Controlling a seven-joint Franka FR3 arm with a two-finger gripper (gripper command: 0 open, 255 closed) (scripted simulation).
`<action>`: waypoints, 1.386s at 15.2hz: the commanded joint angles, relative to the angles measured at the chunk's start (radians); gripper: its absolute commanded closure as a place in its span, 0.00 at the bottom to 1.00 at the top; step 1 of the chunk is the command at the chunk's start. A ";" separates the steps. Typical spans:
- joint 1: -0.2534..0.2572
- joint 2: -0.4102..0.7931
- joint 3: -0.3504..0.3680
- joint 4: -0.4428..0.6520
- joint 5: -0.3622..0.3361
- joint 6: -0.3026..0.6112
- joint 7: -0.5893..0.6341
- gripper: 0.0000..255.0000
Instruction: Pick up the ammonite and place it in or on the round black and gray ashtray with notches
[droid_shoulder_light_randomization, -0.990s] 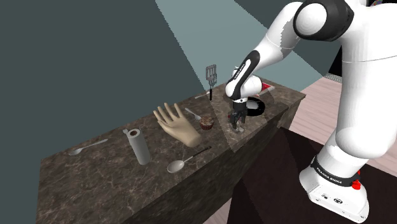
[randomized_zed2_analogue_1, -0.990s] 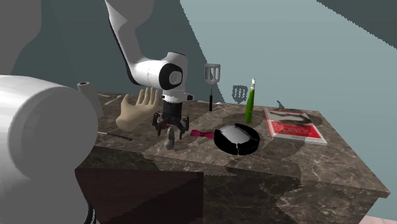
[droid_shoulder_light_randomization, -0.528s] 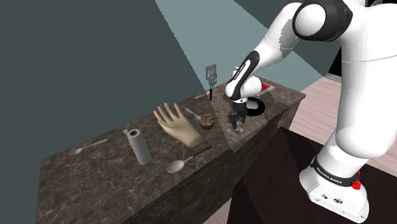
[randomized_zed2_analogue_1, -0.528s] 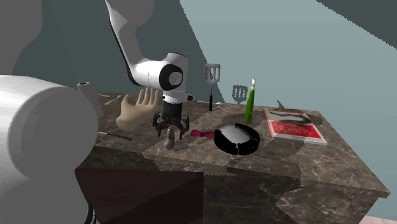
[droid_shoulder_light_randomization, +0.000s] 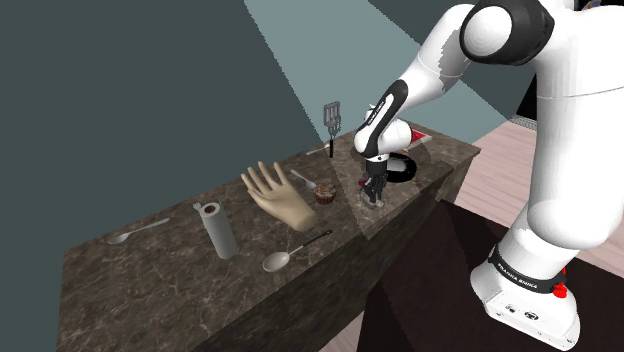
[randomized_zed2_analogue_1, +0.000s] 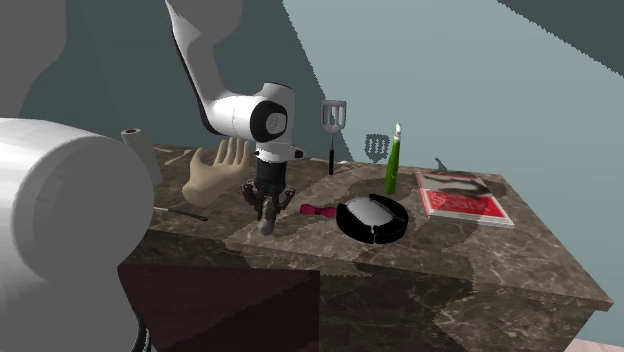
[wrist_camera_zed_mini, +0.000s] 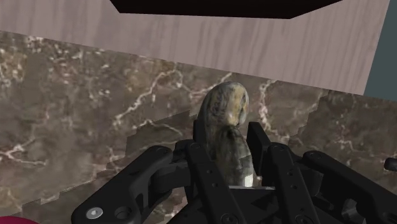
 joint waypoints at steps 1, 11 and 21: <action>0.000 0.000 0.000 0.000 0.000 0.000 0.000 1.00; 0.016 -0.120 -0.025 -0.017 -0.046 -0.100 0.038 1.00; 0.025 -0.243 -0.042 -0.013 -0.093 -0.222 0.077 1.00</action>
